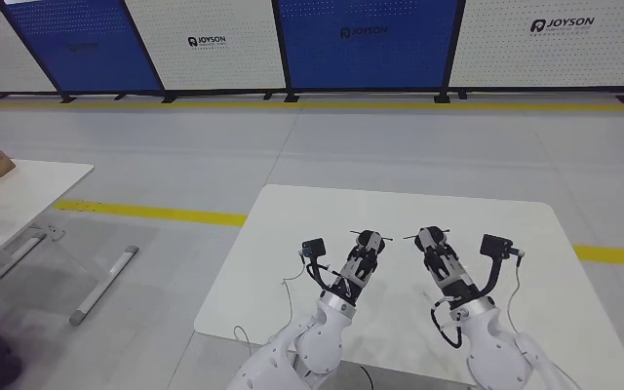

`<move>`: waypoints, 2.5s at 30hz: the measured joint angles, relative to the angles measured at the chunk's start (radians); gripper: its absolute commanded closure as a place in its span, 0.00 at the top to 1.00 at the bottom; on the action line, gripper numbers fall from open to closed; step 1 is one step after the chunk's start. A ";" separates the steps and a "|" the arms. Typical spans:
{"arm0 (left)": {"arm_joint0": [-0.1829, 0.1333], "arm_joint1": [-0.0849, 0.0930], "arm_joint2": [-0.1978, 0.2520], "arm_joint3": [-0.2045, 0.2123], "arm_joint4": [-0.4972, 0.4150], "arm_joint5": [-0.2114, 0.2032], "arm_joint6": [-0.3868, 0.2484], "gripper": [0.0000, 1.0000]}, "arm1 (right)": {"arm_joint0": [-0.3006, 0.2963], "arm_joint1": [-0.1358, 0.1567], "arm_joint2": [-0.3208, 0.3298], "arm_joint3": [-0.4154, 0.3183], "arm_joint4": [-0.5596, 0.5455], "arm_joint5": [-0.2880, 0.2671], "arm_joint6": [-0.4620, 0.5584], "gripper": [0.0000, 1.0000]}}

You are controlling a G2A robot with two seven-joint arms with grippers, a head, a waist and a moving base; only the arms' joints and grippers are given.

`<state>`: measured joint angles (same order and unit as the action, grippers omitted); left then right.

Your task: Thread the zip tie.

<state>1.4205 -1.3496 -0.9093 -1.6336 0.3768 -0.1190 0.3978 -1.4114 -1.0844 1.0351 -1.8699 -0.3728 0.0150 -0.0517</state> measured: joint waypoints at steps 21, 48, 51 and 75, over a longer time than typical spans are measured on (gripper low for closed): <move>0.000 0.000 0.000 0.000 0.000 0.000 0.000 0.00 | 0.034 -0.046 -0.041 0.043 -0.054 0.027 0.003 0.00; -0.001 -0.001 -0.005 0.003 -0.012 0.017 -0.011 0.00 | -0.026 -0.072 0.021 0.003 -0.077 0.014 0.022 0.00; -0.005 -0.004 -0.011 0.005 -0.036 0.059 -0.028 0.00 | -0.041 -0.072 0.035 -0.010 -0.089 0.013 0.030 0.00; -0.009 -0.008 -0.017 -0.001 -0.070 0.103 -0.067 0.00 | -0.013 -0.093 0.018 0.031 -0.126 0.057 0.065 0.00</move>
<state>1.4118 -1.3580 -0.9258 -1.6345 0.3065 -0.0158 0.3310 -1.4244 -1.1770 1.0529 -1.8387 -0.4991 0.0717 0.0130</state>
